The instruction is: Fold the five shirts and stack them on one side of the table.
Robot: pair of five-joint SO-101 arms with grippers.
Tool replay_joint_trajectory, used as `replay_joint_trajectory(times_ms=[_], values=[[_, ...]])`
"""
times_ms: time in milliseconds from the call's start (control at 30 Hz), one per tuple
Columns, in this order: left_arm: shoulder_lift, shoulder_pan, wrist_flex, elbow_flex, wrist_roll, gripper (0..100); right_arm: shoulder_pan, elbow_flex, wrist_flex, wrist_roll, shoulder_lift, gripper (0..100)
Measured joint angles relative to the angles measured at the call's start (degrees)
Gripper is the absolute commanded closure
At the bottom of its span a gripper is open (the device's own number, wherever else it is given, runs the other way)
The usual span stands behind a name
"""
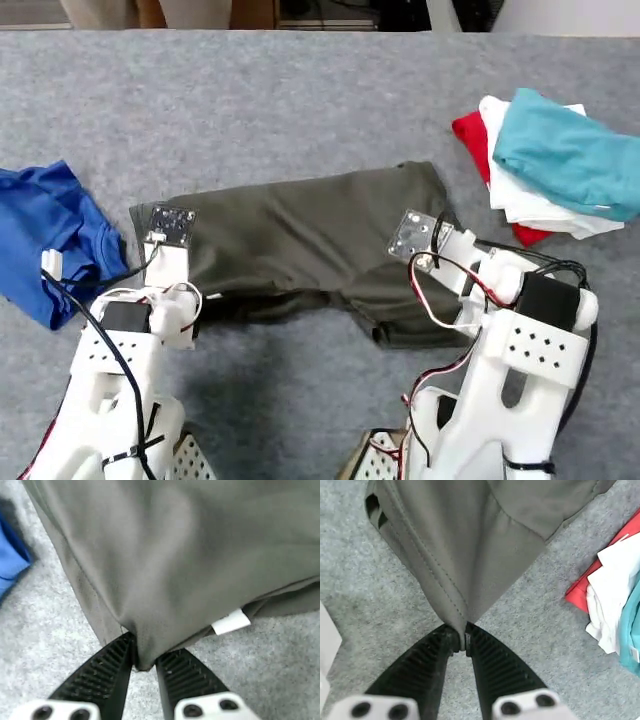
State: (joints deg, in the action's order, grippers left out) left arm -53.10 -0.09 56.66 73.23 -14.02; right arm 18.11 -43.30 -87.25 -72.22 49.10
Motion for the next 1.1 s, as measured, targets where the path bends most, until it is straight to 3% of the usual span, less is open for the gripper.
replay_joint_trajectory(times_ms=[100, 167, 333, 567, 667, 800, 867, 933, 1100], values=[[0.00, 0.18, 0.00, 0.00, 0.00, 98, 0.00, -1.58, 0.00, -2.64, 0.00, 97.4], [0.00, 0.18, 0.00, 0.00, 0.00, 97, 0.00, -2.11, 0.00, -3.52, 0.00, 91.2], [0.00, 0.18, 1.14, 0.00, 0.00, 81, 0.00, -2.11, 0.18, -4.13, 0.00, 77.7], [0.00, 0.18, 11.16, -4.84, 0.00, 78, 0.00, -2.11, 0.18, -5.89, 0.00, 74.5], [0.00, -1.05, 13.89, -9.32, -0.09, 78, 0.00, -1.14, 0.18, -5.89, 0.00, 76.2], [0.00, -6.24, 16.79, -16.88, -0.26, 80, 0.00, 1.76, 0.18, -5.80, 0.00, 99.8], [0.00, -9.14, 18.02, -21.10, -1.32, 88, -0.09, 2.73, 0.44, -4.40, 0.00, 94.1], [0.00, -11.08, 18.37, -24.97, -1.85, 98, -2.11, 3.16, 0.88, -2.37, 0.09, 96.3], [0.00, -10.55, 12.57, -28.04, -0.79, 98, -10.90, 4.31, 5.01, 7.21, -0.70, 99.3]])
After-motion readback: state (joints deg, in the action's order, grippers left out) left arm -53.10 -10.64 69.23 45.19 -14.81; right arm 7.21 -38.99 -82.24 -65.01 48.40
